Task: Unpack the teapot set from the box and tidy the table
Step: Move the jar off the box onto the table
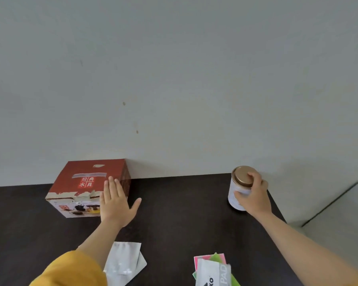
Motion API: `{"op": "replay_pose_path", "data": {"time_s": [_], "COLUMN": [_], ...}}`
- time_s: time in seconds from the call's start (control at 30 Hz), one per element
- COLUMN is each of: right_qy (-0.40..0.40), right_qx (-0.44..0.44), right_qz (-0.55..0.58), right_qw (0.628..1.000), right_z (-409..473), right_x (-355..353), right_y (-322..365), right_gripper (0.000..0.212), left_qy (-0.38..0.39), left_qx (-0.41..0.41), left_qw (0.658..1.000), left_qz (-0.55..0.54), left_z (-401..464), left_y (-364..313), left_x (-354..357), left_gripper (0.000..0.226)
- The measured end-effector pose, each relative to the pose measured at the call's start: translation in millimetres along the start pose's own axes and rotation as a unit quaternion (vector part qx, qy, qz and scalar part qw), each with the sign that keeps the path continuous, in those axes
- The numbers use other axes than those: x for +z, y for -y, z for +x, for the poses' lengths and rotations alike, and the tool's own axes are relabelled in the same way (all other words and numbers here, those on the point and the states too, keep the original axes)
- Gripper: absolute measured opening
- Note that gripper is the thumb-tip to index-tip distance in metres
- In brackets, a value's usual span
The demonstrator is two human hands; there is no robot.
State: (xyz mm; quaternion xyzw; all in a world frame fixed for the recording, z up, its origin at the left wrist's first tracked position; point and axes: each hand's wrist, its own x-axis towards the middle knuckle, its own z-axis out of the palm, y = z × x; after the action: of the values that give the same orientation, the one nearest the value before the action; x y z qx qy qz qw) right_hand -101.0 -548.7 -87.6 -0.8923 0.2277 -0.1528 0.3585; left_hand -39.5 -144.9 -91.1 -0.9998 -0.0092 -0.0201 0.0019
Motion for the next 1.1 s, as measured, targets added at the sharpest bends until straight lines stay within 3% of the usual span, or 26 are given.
{"op": "replay_pose_path", "data": {"time_s": [0.3,0.77,0.93,1.1], "right_qy": [-0.016,0.032,0.005,-0.025], "right_qx": [0.011,-0.001,-0.001,-0.08], "right_qz": [0.024,-0.017,-0.125,-0.21], "right_qw": [1.0,0.999,0.992,0.974], "right_z": [52.1,98.6,84.3,46.3], "right_x": [-3.7,-7.4,-11.3,-8.5], "right_y": [-28.3,-27.5,-16.2,9.5], "right_gripper": [0.079,0.081,0.089,0.08], "left_qy": [-0.022,-0.031,-0.035,-0.027], "left_qx": [-0.008,-0.014,-0.008,0.005], "left_qw": [1.0,0.999,0.999,1.0], "left_qz": [-0.003,-0.001,-0.01,-0.006], "left_z": [2.1,4.2,3.8,2.2], "left_y": [-2.2,-3.6,-0.5,-0.9], "left_x": [10.5,17.8,17.3,11.2], "left_gripper": [0.111,0.114,0.116,0.116]}}
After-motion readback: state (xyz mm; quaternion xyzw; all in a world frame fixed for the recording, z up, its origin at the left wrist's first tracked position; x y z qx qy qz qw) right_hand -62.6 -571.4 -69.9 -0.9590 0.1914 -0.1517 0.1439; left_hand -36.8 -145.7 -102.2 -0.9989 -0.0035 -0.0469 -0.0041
